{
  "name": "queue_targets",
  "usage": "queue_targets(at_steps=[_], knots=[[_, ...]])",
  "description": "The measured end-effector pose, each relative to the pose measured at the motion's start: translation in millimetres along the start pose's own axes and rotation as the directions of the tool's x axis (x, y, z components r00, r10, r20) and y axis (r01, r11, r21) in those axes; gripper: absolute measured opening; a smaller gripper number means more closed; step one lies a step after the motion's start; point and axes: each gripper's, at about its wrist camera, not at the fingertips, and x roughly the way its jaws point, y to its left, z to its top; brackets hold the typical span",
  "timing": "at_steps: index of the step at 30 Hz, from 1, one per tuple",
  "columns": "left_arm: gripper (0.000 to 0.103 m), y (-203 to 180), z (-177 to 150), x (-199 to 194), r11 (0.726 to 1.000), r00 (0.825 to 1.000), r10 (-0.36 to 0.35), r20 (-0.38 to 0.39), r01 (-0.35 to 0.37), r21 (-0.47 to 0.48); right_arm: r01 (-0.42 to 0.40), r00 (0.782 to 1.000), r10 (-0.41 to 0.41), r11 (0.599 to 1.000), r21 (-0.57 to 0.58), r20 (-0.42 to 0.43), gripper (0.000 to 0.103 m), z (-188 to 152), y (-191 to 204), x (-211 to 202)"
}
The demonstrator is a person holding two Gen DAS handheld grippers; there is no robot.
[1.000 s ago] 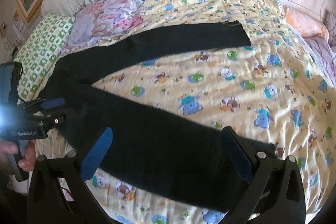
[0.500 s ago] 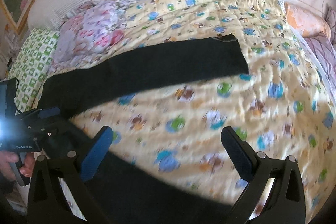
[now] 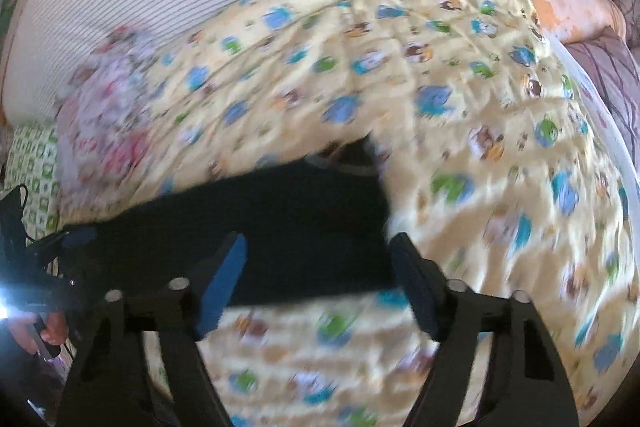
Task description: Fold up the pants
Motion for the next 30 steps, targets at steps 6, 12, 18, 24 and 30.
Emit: queue_targets(at_steps=[6, 12, 18, 24, 30], knots=[[0.083, -4.0, 24.8, 22.0, 0.995, 0.999, -0.011, -0.051, 0.016, 0.099, 0.007, 0.999, -0.007, 1.000, 0.003, -0.032, 0.068, 25.2, -14.3, 19.3], [0.083, -6.5, 42.8, 41.9, 0.991, 0.995, -0.035, -0.089, 0.046, 0.126, -0.001, 0.998, 0.001, 1.000, -0.011, -0.059, 0.062, 35.2, -15.1, 36.6], [0.080, -16.2, 50.9, 65.6, 0.983, 0.989, -0.029, -0.142, 0.054, 0.173, 0.001, 0.997, -0.004, 1.000, -0.031, -0.083, 0.057, 42.0, -14.0, 50.4], [0.025, -27.8, 50.3, 74.1, 0.967, 0.980, -0.035, -0.194, 0.083, 0.241, -0.058, 0.995, 0.061, 0.998, 0.035, -0.076, 0.015, 42.6, -26.7, 46.4], [0.009, -42.7, 39.7, 47.8, 0.952, 0.979, -0.084, -0.184, 0.133, 0.274, -0.074, 0.997, 0.075, 0.997, 0.027, -0.025, 0.010, 30.4, -16.9, 14.7]])
